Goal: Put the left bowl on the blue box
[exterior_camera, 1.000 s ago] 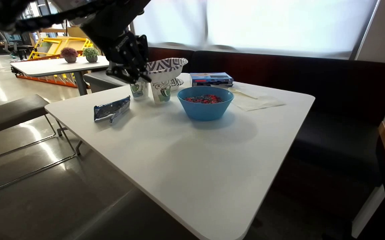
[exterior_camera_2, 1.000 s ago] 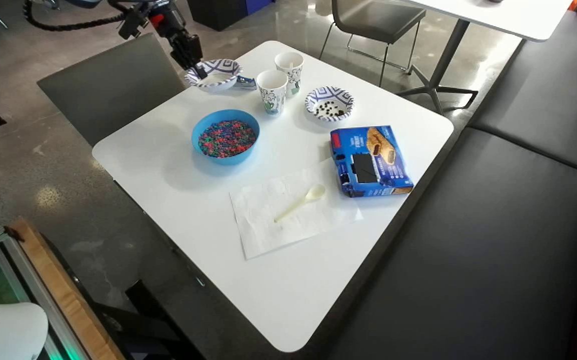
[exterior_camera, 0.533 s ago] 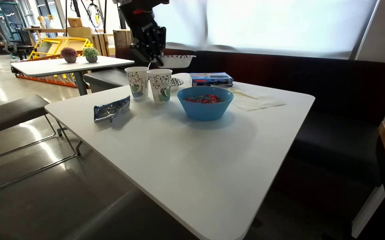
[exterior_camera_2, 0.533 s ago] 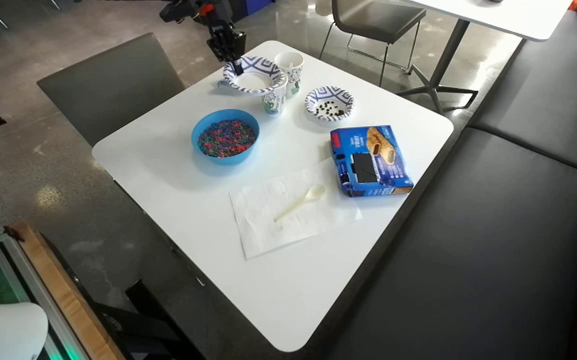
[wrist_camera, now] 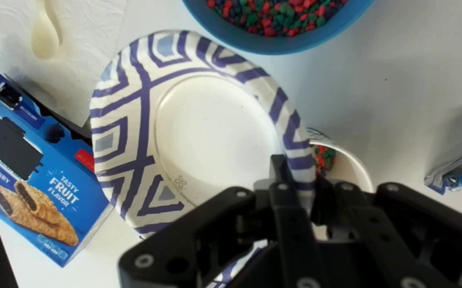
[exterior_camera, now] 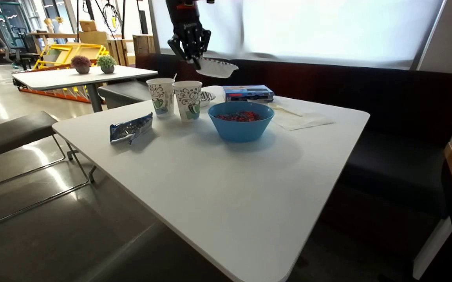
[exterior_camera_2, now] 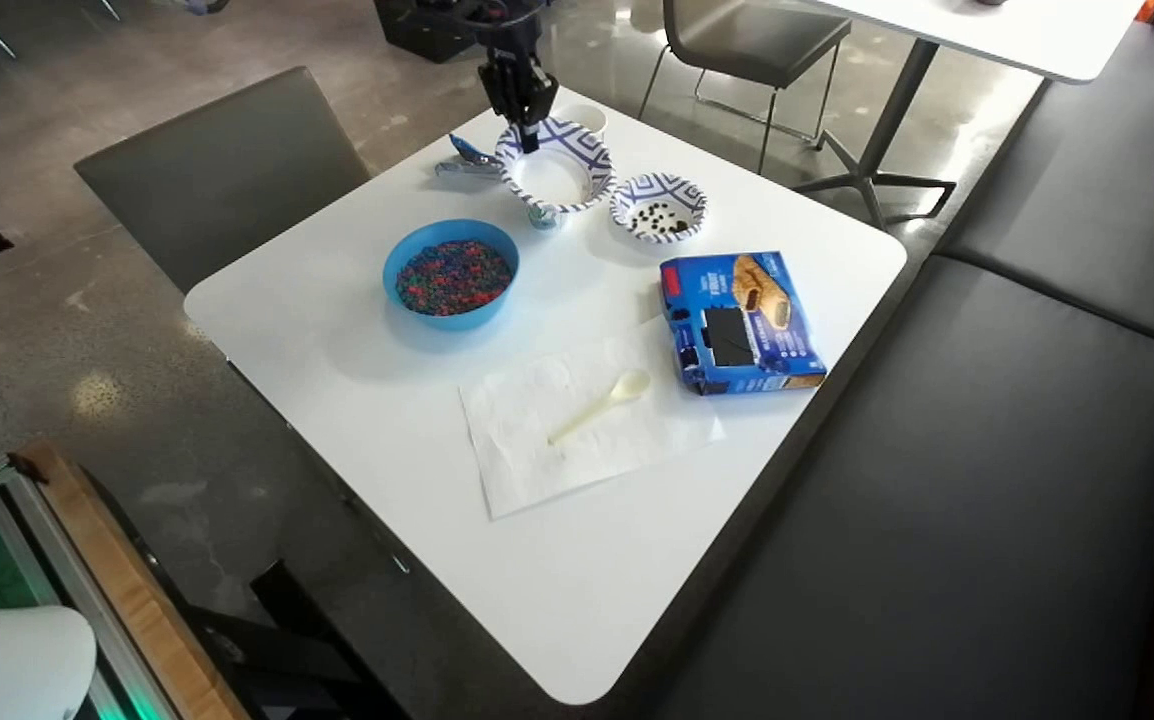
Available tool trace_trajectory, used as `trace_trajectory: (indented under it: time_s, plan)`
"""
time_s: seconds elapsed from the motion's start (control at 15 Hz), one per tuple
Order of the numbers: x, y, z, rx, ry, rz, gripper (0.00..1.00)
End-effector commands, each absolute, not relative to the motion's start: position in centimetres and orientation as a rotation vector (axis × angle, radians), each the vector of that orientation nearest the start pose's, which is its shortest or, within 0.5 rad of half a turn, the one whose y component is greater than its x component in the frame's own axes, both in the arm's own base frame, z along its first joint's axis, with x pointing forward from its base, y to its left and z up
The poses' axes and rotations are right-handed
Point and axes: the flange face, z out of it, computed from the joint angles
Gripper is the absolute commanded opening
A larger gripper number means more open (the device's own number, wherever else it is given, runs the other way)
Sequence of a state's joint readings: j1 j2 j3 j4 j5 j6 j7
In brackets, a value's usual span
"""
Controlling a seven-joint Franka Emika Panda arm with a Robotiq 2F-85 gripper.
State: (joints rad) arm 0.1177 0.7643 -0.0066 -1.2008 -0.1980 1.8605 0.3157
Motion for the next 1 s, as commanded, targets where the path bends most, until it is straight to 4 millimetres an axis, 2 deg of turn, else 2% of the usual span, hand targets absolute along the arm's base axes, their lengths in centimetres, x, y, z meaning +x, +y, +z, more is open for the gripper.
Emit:
trace_trajectory:
  time_s: [0.0,0.2,0.27,0.6,0.93]
  plan:
    - [73.9,6.8,31.9,-3.342,0.229,0.105,0.07]
    - [73.8,7.0,31.9,-3.343,0.225,0.105,0.07]
    - [73.8,7.0,31.9,-3.343,0.224,0.104,0.02]
    - [76.5,7.9,31.4,-3.325,0.301,0.017,0.02]
    - [79.0,6.1,31.2,-3.270,0.540,-0.062,0.02]
